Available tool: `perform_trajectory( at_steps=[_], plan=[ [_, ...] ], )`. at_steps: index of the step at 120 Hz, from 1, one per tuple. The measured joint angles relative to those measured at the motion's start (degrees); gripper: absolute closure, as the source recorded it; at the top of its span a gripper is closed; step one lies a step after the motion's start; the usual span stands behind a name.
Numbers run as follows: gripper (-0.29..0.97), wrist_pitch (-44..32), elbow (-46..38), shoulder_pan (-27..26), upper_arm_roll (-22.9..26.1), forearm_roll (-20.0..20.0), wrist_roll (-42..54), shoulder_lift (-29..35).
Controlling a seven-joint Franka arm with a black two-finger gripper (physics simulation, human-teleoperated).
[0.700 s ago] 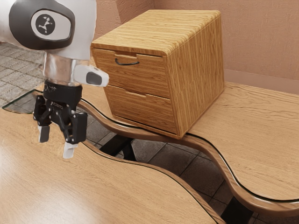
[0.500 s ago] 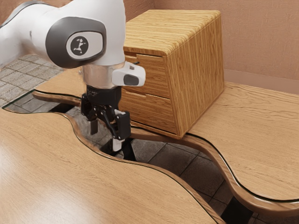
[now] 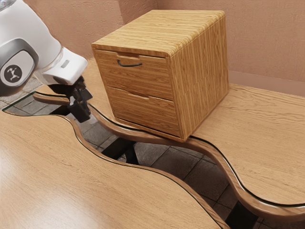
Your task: Pull the drawer handle with one arm to open the drawer
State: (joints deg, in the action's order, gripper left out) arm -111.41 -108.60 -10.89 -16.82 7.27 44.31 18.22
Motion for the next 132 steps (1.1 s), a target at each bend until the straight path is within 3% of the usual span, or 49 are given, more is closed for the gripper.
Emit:
perform_trajectory(
  at_steps=[18,24,32,40,44,52,64,110,132],
  plan=[
    [0.00,-4.49,-6.58,1.63,-1.02,-4.67,10.10,1.80],
    [0.00,-3.62,-8.01,4.45,1.50,-5.45,12.19,2.29],
    [0.00,-2.47,-5.50,8.00,7.26,-4.29,16.38,2.31],
    [0.00,-1.69,-0.14,6.68,8.95,-0.43,21.40,0.06],
    [0.00,-1.40,2.18,4.53,8.36,1.42,23.74,-0.98],
    [0.00,-0.97,4.27,-2.14,2.63,3.87,28.05,-1.78],
    [0.00,-1.77,6.11,-4.16,-0.99,5.21,32.81,-4.88],
    [0.00,-3.64,21.13,0.79,-1.73,-3.65,42.43,-19.39],
    [0.00,-3.84,22.63,1.26,-1.60,-6.30,44.79,-21.62]
  ],
)
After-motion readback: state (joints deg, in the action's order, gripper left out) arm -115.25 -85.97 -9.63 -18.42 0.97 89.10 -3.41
